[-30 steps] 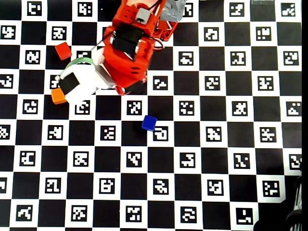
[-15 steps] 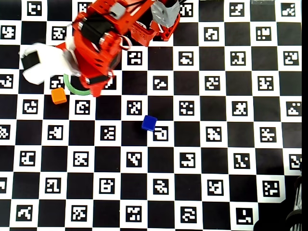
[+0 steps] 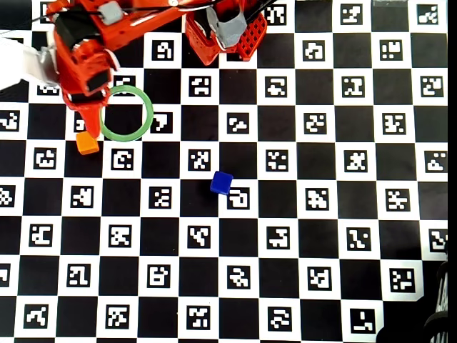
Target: Grab the red cube then put it in the green circle then put the blue cube on top and finally the orange cube on top
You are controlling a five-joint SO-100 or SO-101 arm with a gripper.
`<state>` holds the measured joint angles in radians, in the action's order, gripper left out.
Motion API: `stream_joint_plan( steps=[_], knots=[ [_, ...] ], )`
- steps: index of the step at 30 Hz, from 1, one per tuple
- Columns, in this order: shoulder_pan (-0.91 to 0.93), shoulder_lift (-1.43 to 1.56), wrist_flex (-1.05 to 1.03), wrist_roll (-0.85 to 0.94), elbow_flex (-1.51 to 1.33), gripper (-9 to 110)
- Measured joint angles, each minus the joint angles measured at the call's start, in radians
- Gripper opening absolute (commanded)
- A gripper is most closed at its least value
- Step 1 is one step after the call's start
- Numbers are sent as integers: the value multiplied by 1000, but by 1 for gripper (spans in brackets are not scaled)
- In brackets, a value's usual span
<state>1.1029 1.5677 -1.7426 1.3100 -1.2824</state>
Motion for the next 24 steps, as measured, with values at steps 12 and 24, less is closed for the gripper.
stream_joint_plan(
  steps=[12, 24],
  knots=[
    [150, 0, 0, 163, -29, 42],
    [201, 32, 35, 218, -253, 42]
  ],
)
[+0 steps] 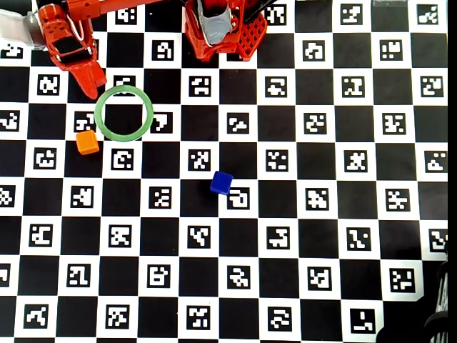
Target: Grab the red cube then put it in the green circle then put the blue cube on top and finally the orange cube on top
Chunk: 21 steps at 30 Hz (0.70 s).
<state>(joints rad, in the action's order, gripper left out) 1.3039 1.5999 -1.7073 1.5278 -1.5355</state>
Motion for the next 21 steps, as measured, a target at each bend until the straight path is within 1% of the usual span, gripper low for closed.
stream_joint_plan(
  steps=[7, 21],
  knots=[
    [6, 8, 95, 21, -107, 42],
    [77, -38, 252, 67, -172, 42]
  ],
)
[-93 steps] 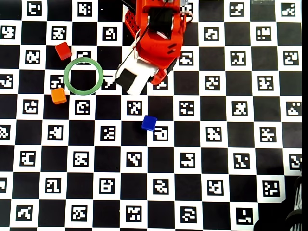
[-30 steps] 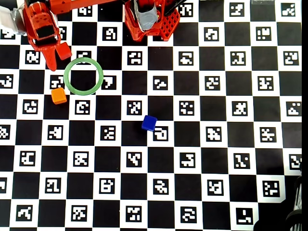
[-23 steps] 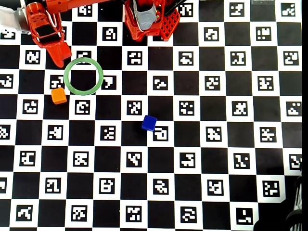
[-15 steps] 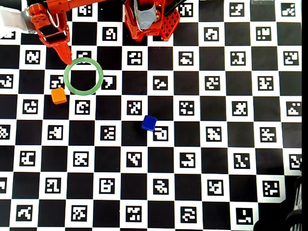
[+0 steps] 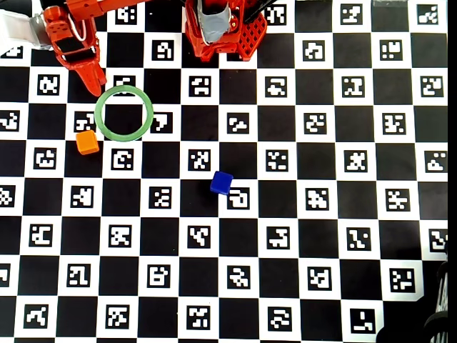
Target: Grab the red cube then put it in the green circle then put the blue cube on top and finally the orange cube on top
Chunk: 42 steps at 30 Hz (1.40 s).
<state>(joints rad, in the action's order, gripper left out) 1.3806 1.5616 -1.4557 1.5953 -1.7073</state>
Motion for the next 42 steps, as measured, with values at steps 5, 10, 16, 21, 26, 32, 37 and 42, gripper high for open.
stream_joint_plan(
  steps=[5, 10, 16, 21, 26, 32, 37, 42],
  knots=[
    [11, -29, 61, 0, -35, 42],
    [12, -54, 129, 0, -75, 42],
    [12, -98, 175, 0, -78, 42],
    [12, -118, 202, 0, -97, 42],
    [12, -120, 250, 0, -144, 42],
    [12, -120, 298, -2, -163, 42],
    [12, -120, 308, -17, -163, 42],
    [6, -120, 308, -17, -163, 40]
  ],
)
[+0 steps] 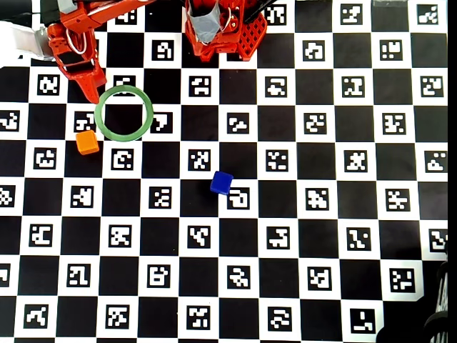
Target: Grab the red cube then put it in the green circle then put the blue cube on top and finally the orange cube on top
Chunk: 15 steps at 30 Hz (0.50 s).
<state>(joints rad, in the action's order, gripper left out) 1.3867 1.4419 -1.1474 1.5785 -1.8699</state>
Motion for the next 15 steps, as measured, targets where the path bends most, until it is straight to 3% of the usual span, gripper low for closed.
stream_joint_plan(
  steps=[15],
  knots=[
    [-5, 0, 0, 0, 0, 24]
  ],
)
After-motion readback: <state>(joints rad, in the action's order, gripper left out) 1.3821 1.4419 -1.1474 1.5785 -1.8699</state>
